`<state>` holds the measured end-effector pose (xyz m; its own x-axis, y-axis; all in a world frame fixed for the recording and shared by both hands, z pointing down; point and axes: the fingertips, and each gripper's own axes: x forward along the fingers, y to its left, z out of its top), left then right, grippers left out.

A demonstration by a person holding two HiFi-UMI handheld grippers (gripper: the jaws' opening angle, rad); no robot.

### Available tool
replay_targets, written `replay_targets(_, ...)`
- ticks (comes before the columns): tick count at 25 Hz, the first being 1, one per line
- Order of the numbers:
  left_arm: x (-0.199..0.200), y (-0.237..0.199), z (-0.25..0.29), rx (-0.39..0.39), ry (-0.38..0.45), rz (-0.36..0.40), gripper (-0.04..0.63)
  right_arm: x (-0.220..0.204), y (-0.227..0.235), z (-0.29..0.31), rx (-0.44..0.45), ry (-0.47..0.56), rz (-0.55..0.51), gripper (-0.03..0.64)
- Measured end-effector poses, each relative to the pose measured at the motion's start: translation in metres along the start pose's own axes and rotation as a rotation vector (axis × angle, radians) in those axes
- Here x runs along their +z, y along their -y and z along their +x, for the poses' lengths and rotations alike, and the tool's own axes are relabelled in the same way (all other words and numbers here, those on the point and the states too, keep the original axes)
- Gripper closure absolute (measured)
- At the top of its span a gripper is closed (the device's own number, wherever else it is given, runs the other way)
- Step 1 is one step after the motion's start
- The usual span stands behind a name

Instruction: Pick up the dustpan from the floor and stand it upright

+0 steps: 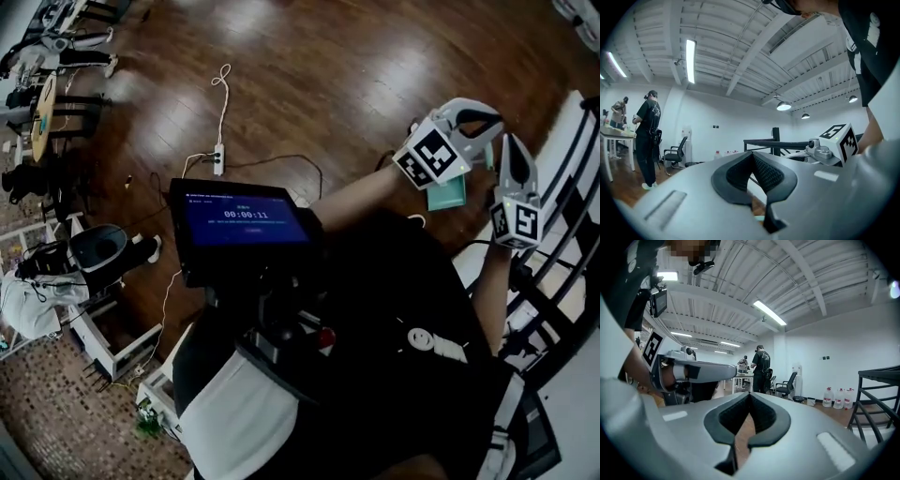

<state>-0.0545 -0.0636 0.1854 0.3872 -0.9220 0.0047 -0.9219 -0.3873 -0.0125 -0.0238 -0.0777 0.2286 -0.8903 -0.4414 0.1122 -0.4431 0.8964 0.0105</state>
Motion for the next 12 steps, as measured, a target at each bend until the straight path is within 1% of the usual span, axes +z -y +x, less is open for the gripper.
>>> replay_targets(5, 0.009, -0.004, 0.002, 0.006, 0.019, 0.009, 0.577, 0.004, 0.003, 0.005, 0.008, -0.004, -0.031, 0.615)
replay_targets(12, 0.016, 0.007, 0.008, -0.028, 0.029, 0.009, 0.577, 0.013, 0.007, 0.001, 0.001, 0.028, -0.049, 0.615)
